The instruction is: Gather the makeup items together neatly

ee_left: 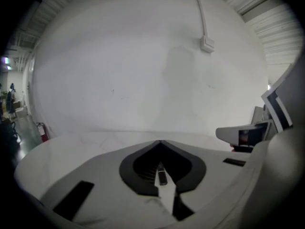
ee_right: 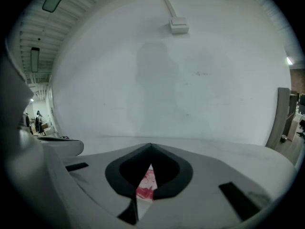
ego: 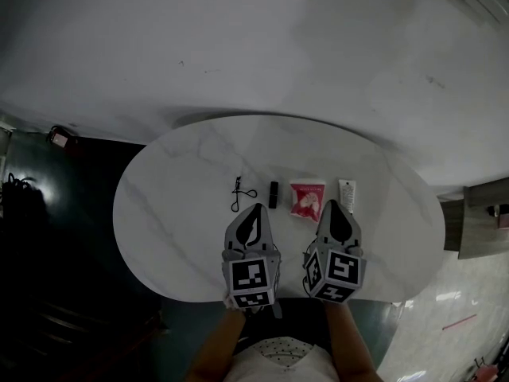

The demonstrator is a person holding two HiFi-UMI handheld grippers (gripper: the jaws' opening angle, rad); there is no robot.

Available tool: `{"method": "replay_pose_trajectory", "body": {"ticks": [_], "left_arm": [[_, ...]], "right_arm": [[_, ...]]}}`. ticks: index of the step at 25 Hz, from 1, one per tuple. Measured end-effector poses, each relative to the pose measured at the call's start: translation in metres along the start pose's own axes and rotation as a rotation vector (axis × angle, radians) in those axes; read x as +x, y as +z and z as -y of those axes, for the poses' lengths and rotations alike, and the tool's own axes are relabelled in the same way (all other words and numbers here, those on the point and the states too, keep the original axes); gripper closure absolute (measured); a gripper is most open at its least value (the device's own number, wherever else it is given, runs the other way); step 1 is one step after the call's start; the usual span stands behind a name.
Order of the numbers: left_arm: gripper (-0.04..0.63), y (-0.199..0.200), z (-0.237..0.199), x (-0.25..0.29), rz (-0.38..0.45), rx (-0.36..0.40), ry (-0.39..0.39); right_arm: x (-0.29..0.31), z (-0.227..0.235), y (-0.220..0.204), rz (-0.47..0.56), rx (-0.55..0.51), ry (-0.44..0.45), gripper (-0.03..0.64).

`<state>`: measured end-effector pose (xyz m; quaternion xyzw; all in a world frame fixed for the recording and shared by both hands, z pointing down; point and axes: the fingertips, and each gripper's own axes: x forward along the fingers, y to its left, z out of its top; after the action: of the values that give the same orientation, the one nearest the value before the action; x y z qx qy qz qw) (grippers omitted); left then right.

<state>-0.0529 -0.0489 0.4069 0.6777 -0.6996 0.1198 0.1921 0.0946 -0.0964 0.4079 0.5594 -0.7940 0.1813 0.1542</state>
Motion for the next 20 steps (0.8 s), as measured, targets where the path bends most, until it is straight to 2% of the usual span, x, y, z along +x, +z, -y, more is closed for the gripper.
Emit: {"method": "replay_pose_trajectory", "body": {"ticks": [14, 20], "left_arm": [[0.558, 0.077, -0.035, -0.044, 0.215, 0.043, 0.024], [0.558, 0.095, -0.048, -0.056, 0.246, 0.039, 0.022]], "right_arm": [[-0.026, -0.069, 0.063, 0.172, 0.009, 0.139, 0.612], [-0.029, -0.087, 0.072, 0.197, 0.003, 0.157, 0.612]]}}
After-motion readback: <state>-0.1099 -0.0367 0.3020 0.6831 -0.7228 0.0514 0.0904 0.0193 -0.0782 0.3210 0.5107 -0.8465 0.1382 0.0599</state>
